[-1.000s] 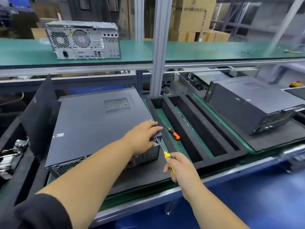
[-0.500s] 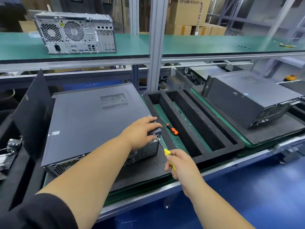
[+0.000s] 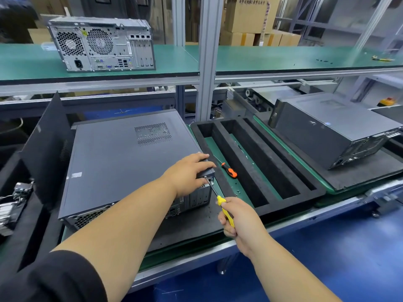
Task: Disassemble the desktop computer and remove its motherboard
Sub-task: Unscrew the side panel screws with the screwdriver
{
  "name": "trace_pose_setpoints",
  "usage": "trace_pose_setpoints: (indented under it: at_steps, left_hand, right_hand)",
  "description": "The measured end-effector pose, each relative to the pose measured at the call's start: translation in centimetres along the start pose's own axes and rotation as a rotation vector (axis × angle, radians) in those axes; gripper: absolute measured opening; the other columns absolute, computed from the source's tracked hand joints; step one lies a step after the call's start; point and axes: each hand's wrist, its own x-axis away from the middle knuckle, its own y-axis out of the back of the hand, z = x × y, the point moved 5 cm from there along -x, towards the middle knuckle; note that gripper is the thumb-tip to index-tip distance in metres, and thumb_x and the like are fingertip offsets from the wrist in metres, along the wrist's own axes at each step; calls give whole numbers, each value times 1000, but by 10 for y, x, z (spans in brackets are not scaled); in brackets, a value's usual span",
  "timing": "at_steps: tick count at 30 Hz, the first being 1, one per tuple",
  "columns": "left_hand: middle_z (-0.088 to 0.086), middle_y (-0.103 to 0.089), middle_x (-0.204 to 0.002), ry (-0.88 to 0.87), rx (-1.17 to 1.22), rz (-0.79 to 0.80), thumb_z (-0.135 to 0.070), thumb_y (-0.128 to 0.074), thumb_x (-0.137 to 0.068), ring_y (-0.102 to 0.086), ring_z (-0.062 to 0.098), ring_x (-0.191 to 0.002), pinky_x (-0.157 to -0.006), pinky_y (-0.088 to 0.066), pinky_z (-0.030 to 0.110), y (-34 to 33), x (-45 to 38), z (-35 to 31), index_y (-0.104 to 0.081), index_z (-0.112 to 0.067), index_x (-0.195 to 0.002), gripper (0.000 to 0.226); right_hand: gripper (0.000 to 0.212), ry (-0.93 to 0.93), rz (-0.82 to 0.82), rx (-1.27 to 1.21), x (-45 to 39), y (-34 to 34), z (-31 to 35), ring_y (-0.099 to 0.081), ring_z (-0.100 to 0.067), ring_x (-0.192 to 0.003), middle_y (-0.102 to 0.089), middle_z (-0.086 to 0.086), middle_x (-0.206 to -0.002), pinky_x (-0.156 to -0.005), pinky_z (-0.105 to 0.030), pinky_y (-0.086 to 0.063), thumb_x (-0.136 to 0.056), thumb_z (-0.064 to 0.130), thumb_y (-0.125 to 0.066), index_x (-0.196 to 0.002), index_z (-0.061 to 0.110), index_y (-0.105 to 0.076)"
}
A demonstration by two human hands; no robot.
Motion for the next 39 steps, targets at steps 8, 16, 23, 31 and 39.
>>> trace_pose_setpoints:
  at_steps: [8,16,23,31,39]
  left_hand:
    - [-12,-24,-156,0,-10,-6,-32,-60,-91,-22,15,-143,-113,-30,37,0,1,-1,-43,-41,-139,51]
    - [-12,-24,-155,10,-20,10,-34,-60,-92,-25,16,-141,-112,-32,40,2,2,-3,-44,-39,-139,50]
    - [-12,-25,-155,10,-15,10,-34,-60,-92,-26,16,-141,-113,-32,40,2,2,-3,-44,-41,-138,50]
    - [-13,-25,-155,5,-17,-2,-35,-59,-92,-26,15,-141,-112,-32,38,0,1,-1,-43,-41,-139,50]
    - [-13,-24,-156,9,-13,0,-36,-59,-92,-22,15,-143,-113,-31,40,0,2,-1,-42,-42,-139,50]
  right_hand:
    - [37,-221,146,-413,3,-6,-8,-25,-10,-40,-45,-5,-57,-40,-23,-22,-99,29,-51,-104,-1,-70]
    - [22,305,-251,762,6,1,18,-48,-9,-62,-52,8,-68,-53,-24,-33,-100,41,-43,-94,27,-58]
    - [40,-54,-271,471,-8,3,11,-48,-14,-62,-55,3,-65,-62,-29,-39,-99,45,-41,-76,21,-63]
    - [37,-300,-160,126,3,0,9,-46,-12,-49,-56,-1,-62,-48,-22,-40,-99,36,-53,-79,9,-70]
    - [16,-46,-132,82,3,2,5,-42,-11,-47,-52,-7,-71,-41,-21,-34,-90,16,-67,-85,10,-53]
